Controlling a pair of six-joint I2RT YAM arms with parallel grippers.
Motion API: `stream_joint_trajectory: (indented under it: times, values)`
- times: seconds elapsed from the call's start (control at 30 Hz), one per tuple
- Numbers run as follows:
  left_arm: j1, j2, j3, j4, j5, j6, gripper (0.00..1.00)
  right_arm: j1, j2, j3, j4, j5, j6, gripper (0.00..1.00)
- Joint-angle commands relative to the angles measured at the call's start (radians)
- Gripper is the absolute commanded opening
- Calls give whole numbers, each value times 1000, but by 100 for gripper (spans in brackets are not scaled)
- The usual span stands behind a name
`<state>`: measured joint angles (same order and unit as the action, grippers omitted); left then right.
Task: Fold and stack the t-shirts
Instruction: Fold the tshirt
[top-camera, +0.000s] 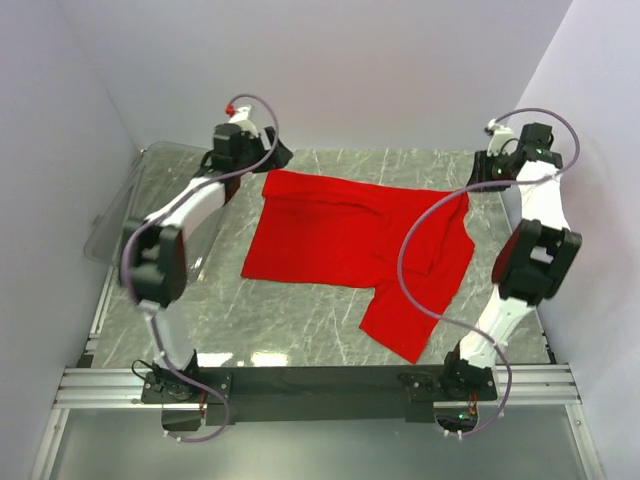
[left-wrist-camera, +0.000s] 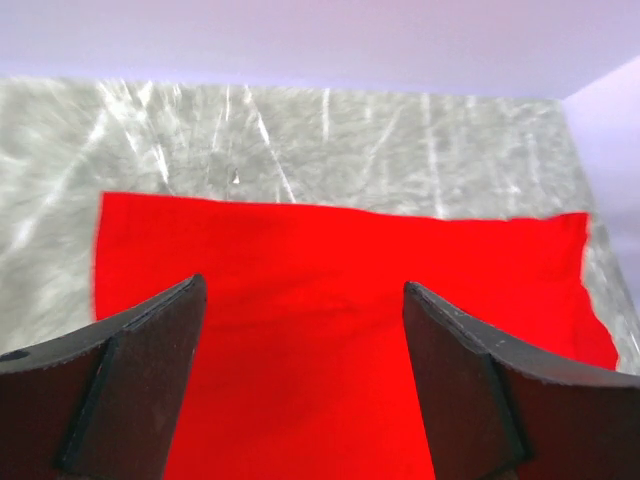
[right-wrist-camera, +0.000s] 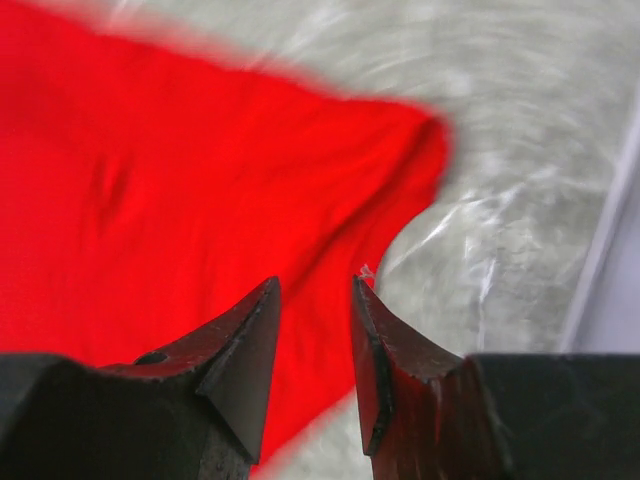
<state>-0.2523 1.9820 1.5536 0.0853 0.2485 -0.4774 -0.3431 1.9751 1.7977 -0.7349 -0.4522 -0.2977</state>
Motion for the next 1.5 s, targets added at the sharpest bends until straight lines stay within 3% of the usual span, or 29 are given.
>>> stream_joint_trajectory:
  times: [0.0, 0.07, 0.1, 0.2, 0.4, 0.63, 0.77, 0.97, 1.47]
  values:
    - [-7, -234, -189, 45, -44, 94, 85, -4, -148, -111, -353, -256, -570, 42]
    - [-7, -360, -281, 16, -58, 111, 85, -4, -215, -220, -478, -266, -758, 42]
    - [-7, -397, -359, -4, -57, 109, 85, -7, -308, -354, -494, -234, -940, 42]
    - [-7, -534, -511, -71, -38, 91, 85, -7, -508, -618, -446, -174, -1180, 46]
    - [-4, -701, -709, -182, -117, -7, 85, 6, -671, -831, -495, -89, -1426, 51]
    - [5, -709, -833, -147, -132, -116, 84, 94, -752, -1024, -429, 26, -1535, 51]
    - [10, -670, -836, -134, -146, -142, 83, 128, -785, -1101, -270, 56, -1535, 51]
    - [11, -632, -823, -167, -159, -148, 79, 119, -670, -1019, -244, 40, -1483, 49]
    - [12, -608, -853, -234, -166, -161, 69, 46, -624, -985, -188, 52, -1485, 48]
